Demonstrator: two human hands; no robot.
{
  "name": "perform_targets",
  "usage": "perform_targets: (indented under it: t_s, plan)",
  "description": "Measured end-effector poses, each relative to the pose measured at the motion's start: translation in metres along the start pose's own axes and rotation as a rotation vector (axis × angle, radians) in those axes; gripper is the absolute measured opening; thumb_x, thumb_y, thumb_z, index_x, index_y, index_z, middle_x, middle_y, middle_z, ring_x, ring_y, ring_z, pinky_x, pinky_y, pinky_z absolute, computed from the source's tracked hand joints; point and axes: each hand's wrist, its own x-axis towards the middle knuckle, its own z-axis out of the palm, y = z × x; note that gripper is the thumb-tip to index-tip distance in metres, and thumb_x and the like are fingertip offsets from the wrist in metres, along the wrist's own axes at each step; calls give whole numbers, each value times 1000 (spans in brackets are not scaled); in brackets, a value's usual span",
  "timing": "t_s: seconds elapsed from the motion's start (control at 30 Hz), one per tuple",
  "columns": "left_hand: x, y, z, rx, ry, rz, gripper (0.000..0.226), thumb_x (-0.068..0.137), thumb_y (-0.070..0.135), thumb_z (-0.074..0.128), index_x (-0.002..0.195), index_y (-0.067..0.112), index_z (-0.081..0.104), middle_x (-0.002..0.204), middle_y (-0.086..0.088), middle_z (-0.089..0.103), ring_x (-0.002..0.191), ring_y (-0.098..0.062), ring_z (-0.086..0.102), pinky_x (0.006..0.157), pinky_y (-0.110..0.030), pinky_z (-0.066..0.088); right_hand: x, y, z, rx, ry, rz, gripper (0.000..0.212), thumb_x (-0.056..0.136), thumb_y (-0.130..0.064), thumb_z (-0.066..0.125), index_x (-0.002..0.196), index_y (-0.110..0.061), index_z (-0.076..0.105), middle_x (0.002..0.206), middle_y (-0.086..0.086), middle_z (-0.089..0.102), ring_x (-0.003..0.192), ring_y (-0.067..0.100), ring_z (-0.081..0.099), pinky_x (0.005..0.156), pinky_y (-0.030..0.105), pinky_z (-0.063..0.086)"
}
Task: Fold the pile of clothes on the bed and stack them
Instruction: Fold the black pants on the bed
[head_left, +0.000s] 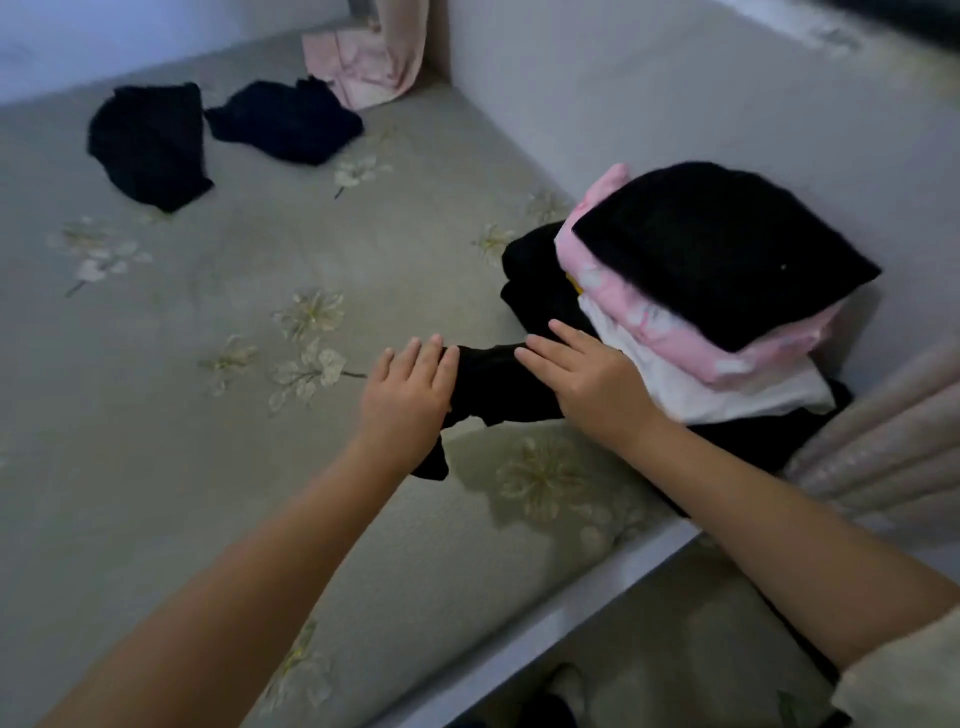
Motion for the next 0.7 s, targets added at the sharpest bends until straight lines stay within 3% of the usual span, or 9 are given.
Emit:
perform_targets:
  t_s: [0.07,0.13,0.27,0.47,0.57,0.7]
  plan:
    - [40,7,-5,17,21,21,29,61,4,74,89,-4,72,90,-21,71,76,-33,70,58,-42,56,16,41,-8,-15,36,-47,27,74,5,54,85,-6,75,87,11,73,77,34,70,54,36,58]
    - [79,10,-6,62,52,42,27,60,7,71,85,-2,73,87,-19,72,74,-31,70,56,-39,57,31,79,-12,-63,55,-107,25,69,6,62,86,-7,75,87,10,74,77,31,71,57,32,58]
    - [154,8,-1,148,109,43,27,59,8,65,83,2,74,86,-16,72,74,-31,70,58,-38,57,67,154,-18,-158,89,-211,33,84,4,44,88,-6,75,88,10,73,77,27,71,61,31,58]
    - [267,-6,-2,232,197,42,24,68,9,55,80,5,75,84,-13,73,74,-29,71,59,-37,58,141,247,-35,-249,137,-292,26,78,-8,50,79,-8,76,81,8,73,74,28,70,64,37,56]
    - [322,-3,-8,260,244,50,22,67,8,56,76,5,75,81,-13,73,72,-28,71,57,-36,57,166,292,-51,-273,145,-289,14,66,-5,66,77,-7,75,78,9,73,71,28,70,61,35,56]
    - [378,24,-13,294,304,56,29,72,8,46,76,6,75,81,-12,73,71,-26,71,59,-33,57,169,345,-78,-273,135,-284,19,65,6,66,80,-2,74,80,11,73,69,27,70,55,28,56]
